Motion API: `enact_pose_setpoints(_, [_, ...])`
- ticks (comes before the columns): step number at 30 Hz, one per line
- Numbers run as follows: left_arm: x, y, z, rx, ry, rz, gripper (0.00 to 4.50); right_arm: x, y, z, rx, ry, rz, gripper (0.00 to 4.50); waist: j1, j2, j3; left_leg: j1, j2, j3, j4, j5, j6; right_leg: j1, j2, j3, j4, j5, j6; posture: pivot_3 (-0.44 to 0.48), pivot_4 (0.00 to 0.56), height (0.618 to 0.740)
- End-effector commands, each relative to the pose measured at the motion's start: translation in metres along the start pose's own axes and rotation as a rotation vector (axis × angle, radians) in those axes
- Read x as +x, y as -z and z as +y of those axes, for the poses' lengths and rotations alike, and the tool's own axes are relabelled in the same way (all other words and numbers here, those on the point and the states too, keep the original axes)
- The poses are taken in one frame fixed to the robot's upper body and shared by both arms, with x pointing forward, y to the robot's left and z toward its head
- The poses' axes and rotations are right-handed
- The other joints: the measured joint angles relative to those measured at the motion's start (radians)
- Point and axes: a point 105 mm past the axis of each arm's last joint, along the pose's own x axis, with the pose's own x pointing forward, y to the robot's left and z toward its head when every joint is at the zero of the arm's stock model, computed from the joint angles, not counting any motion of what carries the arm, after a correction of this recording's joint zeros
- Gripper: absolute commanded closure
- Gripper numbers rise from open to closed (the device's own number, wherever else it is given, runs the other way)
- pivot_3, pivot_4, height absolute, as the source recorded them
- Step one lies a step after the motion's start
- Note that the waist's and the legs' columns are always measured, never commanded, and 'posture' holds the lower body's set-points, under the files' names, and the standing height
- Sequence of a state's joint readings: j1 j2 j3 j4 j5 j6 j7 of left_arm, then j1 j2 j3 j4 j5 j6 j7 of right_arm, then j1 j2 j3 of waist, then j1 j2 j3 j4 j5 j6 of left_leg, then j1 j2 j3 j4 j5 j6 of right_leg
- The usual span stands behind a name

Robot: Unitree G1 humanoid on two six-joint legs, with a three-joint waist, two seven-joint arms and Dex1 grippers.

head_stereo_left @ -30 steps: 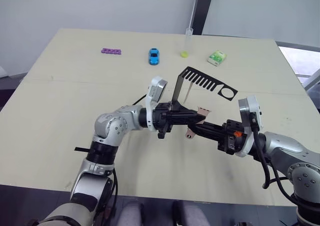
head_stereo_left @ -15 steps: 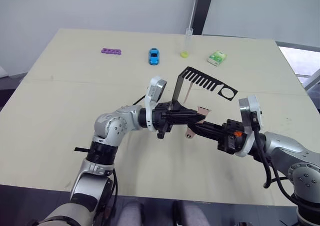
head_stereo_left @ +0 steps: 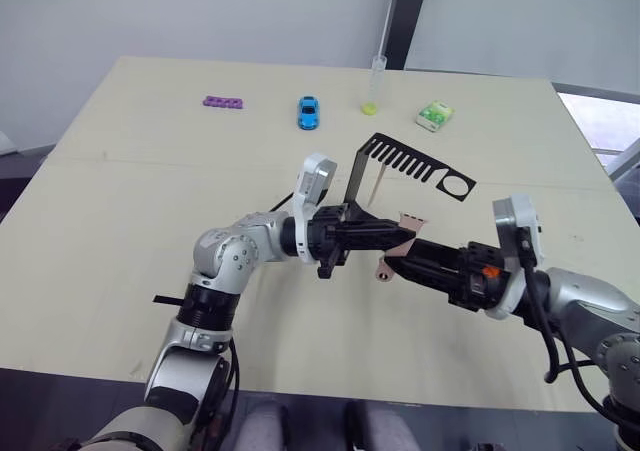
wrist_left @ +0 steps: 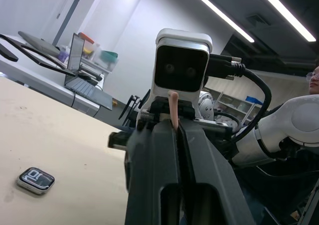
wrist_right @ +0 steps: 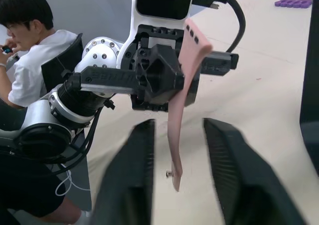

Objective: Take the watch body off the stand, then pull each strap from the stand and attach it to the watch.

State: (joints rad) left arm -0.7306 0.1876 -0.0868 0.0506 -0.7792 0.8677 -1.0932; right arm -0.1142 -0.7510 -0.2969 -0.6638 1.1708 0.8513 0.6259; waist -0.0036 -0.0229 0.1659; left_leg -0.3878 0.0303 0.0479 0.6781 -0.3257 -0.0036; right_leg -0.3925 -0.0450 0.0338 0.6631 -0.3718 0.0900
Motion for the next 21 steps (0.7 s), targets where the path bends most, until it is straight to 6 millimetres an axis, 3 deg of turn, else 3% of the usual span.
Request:
enact_pose_setpoints(1, [-0.006, -0.004, -0.01, 0.096, 0.016, 0.039, 4.5, -0.022, -0.008, 0.009, -0.076, 0.089, 0.002, 1.12, 0.001, 0.0, 0.0, 0.0, 0.0, 0.0, 0.0, 0.0, 0.0, 0.0, 0.0, 0.0, 0.0, 0.0, 0.0, 0.0, 0.15, 0.74])
enact_pose_setpoints(3, [-0.017, -0.004, -0.011, 0.126, -0.009, 0.075, 4.5, -0.042, -0.001, 0.008, -0.098, 0.217, 0.03, 0.1, 0.003, 0.0, 0.0, 0.0, 0.0, 0.0, -0.001, 0.0, 0.0, 0.0, 0.0, 0.0, -0.001, 0.0, 0.0, 0.0, 0.15, 0.74])
enact_pose_setpoints(4, [-0.023, -0.003, -0.012, 0.144, -0.017, 0.101, 4.5, -0.052, 0.003, 0.007, -0.103, 0.294, 0.037, 0.04, 0.003, 0.0, 0.0, 0.0, 0.0, 0.0, -0.002, 0.0, 0.0, 0.001, 0.0, 0.0, -0.001, 0.0, 0.0, 0.0, 0.15, 0.74])
enact_pose_setpoints(9, [-0.037, 0.007, -0.013, 0.212, -0.022, 0.209, 4.5, -0.09, 0.026, 0.002, -0.107, 0.656, 0.079, 0.04, 0.003, 0.0, 0.0, 0.001, 0.0, 0.0, -0.002, 0.0, 0.0, 0.002, 0.0, 0.0, -0.002, 0.0, 0.0, 0.0, 0.15, 0.74])
enact_pose_setpoints(14, [-0.041, 0.011, -0.014, 0.273, 0.011, 0.269, 4.5, -0.104, 0.042, 0.007, -0.078, 0.875, 0.092, 0.04, -0.002, 0.001, -0.001, 0.001, 0.0, 0.0, -0.002, 0.0, -0.001, 0.002, 0.001, 0.002, -0.002, 0.0, 0.0, 0.0, 0.15, 0.74])
enact_pose_setpoints(21, [-0.045, 0.019, -0.013, 0.298, 0.045, 0.302, 4.5, -0.093, 0.067, 0.0, -0.01, 0.997, 0.128, 0.04, -0.003, 0.001, -0.001, 0.002, 0.0, 0.001, -0.002, 0.001, -0.001, 0.001, 0.001, 0.002, -0.003, 0.0, 0.0, 0.0, 0.15, 0.74])
